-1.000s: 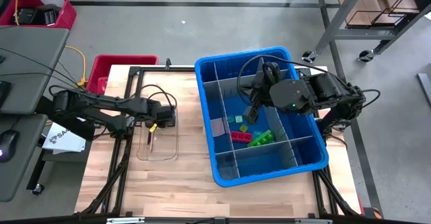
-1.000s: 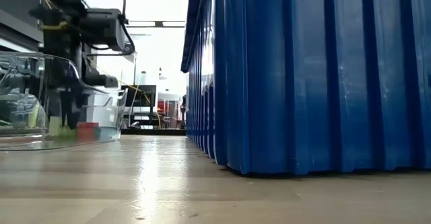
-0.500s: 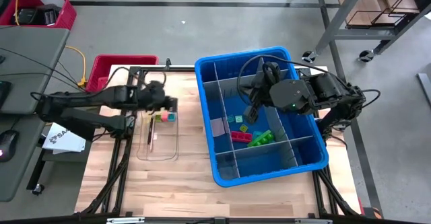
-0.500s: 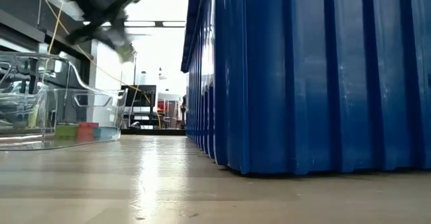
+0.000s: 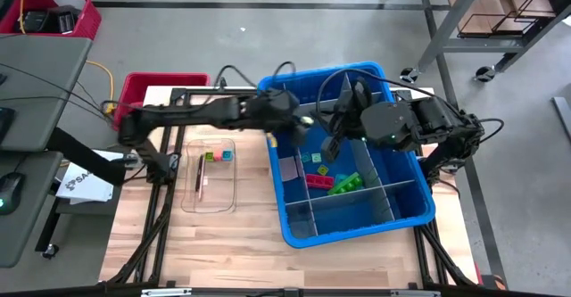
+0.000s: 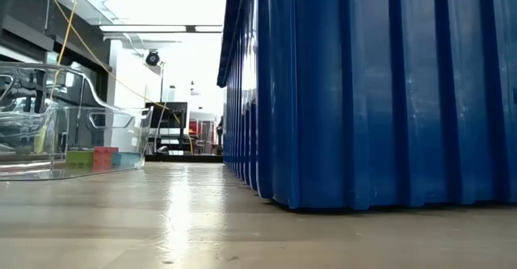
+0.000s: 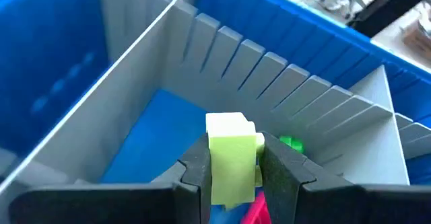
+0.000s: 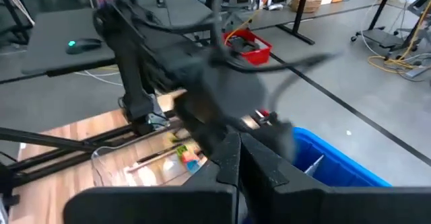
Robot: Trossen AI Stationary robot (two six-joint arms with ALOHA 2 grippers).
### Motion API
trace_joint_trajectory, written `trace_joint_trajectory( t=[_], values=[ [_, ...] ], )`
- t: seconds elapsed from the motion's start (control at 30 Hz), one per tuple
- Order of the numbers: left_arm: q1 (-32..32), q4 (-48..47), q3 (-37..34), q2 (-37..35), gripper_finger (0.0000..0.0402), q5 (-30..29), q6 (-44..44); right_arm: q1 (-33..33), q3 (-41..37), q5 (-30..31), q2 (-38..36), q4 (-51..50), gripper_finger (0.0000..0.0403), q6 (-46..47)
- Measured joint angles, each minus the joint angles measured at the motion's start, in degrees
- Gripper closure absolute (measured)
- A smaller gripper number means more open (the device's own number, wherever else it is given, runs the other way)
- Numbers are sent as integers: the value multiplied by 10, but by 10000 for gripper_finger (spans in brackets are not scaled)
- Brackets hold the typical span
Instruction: Sort blocks
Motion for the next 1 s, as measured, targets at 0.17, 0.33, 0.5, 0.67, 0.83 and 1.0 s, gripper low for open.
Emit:
trace_joint_trajectory(
  t=[0.17, 0.33, 0.5, 0.67, 0.83, 1.0],
  values=[
    [0, -49, 97, 80, 259, 25, 48, 2, 0, -10, 0, 1, 403, 0],
    [0, -130, 125, 101, 159, 46, 56, 8, 0, -11, 0, 2, 403, -1],
    [3, -230, 125, 76, 107, 29, 49, 8, 0, -11, 0, 1, 403, -2],
    [-3, -321, 90, -4, 105, -95, 77, 8, 0, -11, 0, -5, 403, -4],
    [-4, -322, -40, -140, 106, -133, 10, 8, 0, -11, 0, -8, 403, -10],
    [-18, -327, -207, -273, 106, -126, -127, 7, 0, -11, 0, -8, 403, -15]
  ],
)
